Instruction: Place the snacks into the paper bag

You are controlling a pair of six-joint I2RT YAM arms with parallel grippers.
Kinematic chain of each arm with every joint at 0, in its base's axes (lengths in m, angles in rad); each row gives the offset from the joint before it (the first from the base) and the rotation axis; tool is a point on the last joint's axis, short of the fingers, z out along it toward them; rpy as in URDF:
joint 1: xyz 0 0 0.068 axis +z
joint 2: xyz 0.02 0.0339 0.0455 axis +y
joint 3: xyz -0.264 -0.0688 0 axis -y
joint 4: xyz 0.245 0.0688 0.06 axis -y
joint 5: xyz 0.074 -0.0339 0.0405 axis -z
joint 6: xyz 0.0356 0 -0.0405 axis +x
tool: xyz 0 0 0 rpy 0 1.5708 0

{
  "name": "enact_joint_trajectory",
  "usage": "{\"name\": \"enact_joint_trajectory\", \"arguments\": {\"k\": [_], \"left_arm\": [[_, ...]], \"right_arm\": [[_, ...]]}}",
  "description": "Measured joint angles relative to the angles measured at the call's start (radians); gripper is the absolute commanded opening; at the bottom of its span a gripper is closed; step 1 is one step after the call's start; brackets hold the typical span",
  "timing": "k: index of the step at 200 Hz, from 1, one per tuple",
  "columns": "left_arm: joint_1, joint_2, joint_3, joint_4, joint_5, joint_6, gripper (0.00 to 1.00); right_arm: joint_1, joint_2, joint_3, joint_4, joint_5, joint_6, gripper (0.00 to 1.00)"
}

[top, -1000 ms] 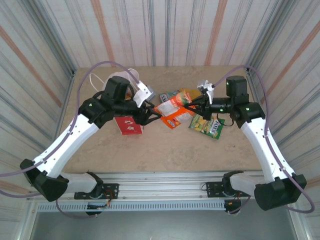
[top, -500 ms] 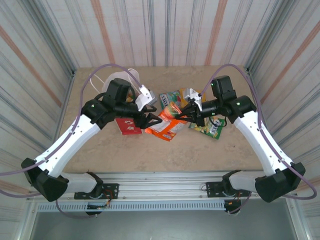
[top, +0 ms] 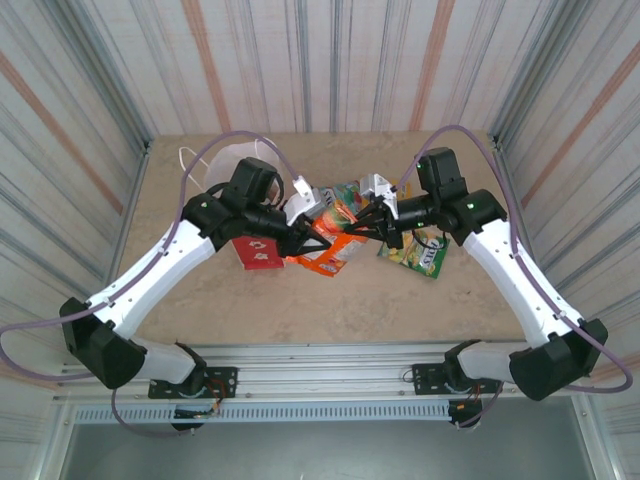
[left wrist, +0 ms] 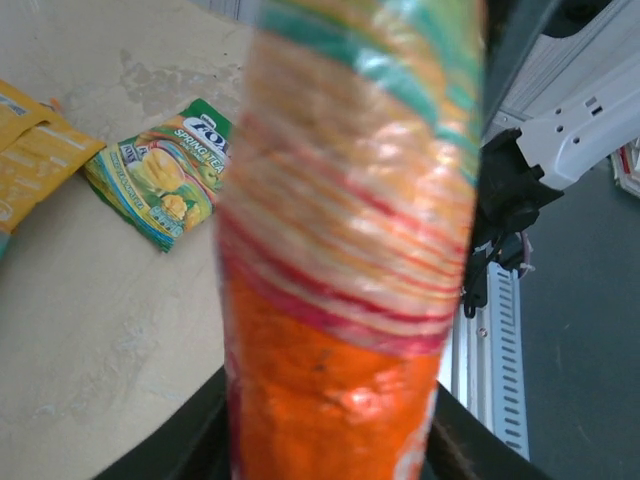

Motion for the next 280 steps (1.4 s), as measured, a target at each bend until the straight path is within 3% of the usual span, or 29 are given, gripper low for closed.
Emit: {"name": "enact_joint_trajectory", "arguments": {"k": [12,37,53,90,133,203,248,280], "left_arm": [[0.0,0.0,0.005,-0.008,0.0,0.001,0.22],[0.0,-0.001,0.01,-0.008,-0.014,-0.001,0.14],[0.003,-0.003,0.011,-0.014,-0.043,-0.003,0.11],[0.024,-0.022,0.049,-0.037,-0.167,-0.042,0.07],[0.04,-0.049,0.193,-0.039,-0.396,-0.077,0.07],[0.079,0.008,0.523,-0.029,-0.817,-0.099,0.08],[0.163,0.074,0.612,-0.05,-0.984,-0.154,0.09],[0.237,0.123,0.696,-0.182,-1.041,-0.224,0.08]], "right_arm": [[0.0,0.002,0.0,0.007,0.009,0.0,0.01],[0.004,0.001,0.0,0.035,0.051,0.028,0.3],[0.006,-0.014,-0.019,0.1,0.116,0.077,0.44],[-0.022,-0.112,-0.131,0.277,0.301,0.299,0.6],[-0.083,-0.172,-0.253,0.467,0.397,0.529,0.62],[-0.029,-0.084,-0.27,0.522,0.435,0.676,0.61],[-0.003,-0.019,-0.268,0.517,0.442,0.7,0.6],[0.0,0.014,-0.263,0.494,0.447,0.709,0.59]]}}
